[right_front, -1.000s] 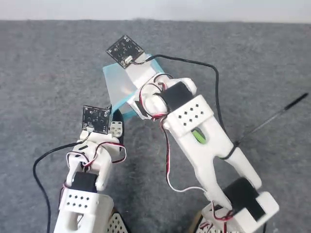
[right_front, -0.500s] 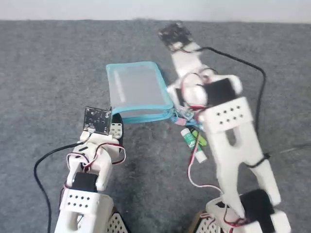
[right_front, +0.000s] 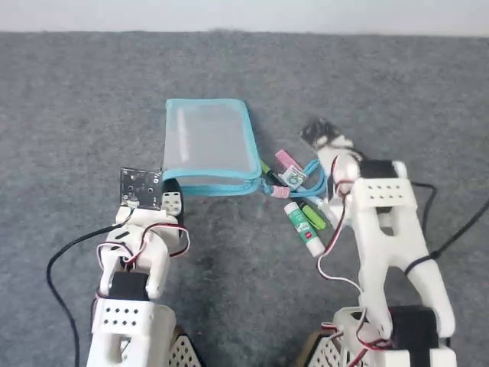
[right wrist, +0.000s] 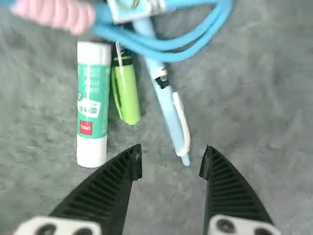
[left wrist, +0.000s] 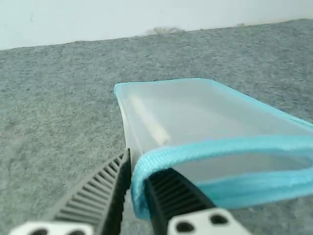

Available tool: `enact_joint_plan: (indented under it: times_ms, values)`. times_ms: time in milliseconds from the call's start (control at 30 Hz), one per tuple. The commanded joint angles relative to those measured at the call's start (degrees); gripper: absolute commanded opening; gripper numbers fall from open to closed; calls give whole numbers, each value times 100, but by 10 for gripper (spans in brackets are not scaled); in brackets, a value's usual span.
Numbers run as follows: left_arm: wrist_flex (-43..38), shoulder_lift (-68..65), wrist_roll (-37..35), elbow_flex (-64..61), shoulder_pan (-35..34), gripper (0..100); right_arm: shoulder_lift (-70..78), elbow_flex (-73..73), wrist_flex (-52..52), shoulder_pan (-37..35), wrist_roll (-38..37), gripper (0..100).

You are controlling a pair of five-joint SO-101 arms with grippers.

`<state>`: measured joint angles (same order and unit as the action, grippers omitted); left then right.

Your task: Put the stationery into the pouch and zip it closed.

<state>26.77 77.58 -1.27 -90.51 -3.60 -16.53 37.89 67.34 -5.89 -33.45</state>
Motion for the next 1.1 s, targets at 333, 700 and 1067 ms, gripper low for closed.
enact_joint_plan:
  times_ms: [333,700,1067]
  values:
    - [-158,-70,44,171,-79,10,1244,343,-1578,127,-308,202]
    - [-167,-70,44,171,-53,10,1508,334,-1613,154,-264,131]
    - [-167,-70,44,171,-35,10,1376,334,-1587,189,149,76]
